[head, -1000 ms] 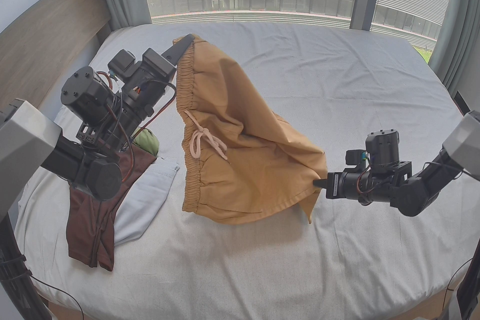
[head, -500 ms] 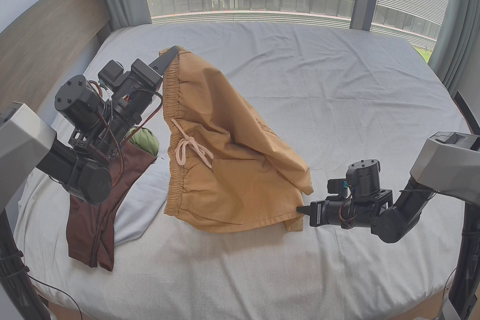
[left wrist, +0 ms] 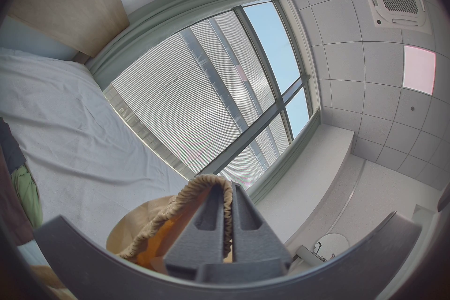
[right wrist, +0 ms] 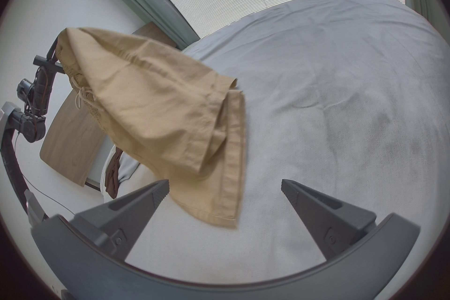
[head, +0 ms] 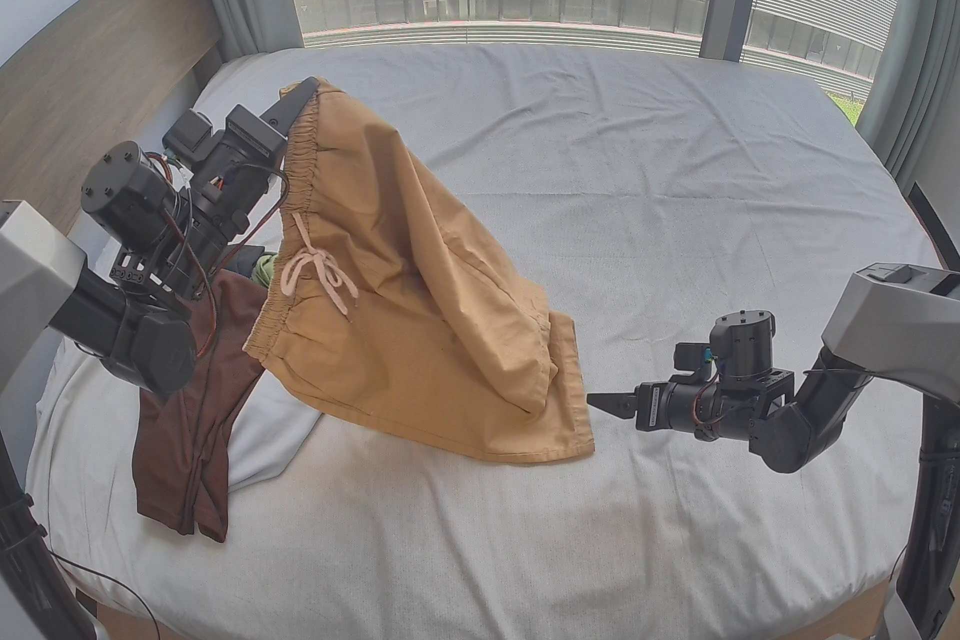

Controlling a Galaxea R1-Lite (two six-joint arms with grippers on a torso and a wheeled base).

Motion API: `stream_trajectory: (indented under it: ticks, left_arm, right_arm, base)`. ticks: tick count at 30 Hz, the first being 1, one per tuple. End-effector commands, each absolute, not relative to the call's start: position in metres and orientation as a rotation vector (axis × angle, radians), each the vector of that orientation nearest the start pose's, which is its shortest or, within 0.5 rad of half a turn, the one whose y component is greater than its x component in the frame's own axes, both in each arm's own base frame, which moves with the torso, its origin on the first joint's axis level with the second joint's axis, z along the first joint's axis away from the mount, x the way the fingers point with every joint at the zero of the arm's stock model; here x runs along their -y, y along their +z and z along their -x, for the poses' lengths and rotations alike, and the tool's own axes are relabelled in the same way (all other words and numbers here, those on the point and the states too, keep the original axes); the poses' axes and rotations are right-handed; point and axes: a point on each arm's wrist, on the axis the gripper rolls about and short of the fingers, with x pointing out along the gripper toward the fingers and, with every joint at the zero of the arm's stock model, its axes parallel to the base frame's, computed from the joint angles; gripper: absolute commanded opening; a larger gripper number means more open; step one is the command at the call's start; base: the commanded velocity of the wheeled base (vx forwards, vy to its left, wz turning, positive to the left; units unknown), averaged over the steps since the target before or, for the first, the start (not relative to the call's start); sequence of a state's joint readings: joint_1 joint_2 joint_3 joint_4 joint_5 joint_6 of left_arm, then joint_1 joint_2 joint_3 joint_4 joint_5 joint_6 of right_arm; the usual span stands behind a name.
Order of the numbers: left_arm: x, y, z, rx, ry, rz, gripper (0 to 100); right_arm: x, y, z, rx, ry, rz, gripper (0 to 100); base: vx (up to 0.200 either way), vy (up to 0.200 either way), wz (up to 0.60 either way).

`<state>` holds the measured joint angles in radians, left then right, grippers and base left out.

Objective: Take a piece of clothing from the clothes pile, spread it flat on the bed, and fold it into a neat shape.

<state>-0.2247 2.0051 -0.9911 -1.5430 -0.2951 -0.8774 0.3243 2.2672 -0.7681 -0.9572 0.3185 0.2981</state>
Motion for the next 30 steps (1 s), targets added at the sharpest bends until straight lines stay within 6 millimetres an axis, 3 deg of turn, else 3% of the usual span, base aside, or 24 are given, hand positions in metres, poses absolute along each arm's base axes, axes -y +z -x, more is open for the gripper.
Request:
stream_trajectory:
  ticks: [1,11,24,25,30]
  left_arm:
    - [0.090,0.218,-0.357,0.284,-0.715,0.818,0]
    - [0.100,0.219,-0.355,0.275,-0.740,0.823,0]
    - [0.106,0.218,-0.353,0.266,-0.755,0.824,0]
    - [0.106,0.218,-0.353,0.266,-0.755,0.824,0]
    - [0.108,0.217,-0.353,0.263,-0.758,0.825,0]
  right_arm:
    - [-0.121,0.000,-0.355,-0.643,0.526,-0.280,100]
    - [-0.129,-0.019,-0.369,-0.653,0.539,-0.275,100]
    - [-0.157,-0.043,-0.390,-0.652,0.606,-0.273,100]
    - [-0.158,-0.045,-0.390,-0.652,0.608,-0.272,0]
    - [-0.163,-0.051,-0.393,-0.651,0.617,-0.271,0]
  base:
    - [0.000,0.000,0.00]
    - [0.000,0.000,0.00]
    - [0.000,0.000,0.00]
    - [0.000,0.000,0.00]
    - [0.000,0.000,0.00]
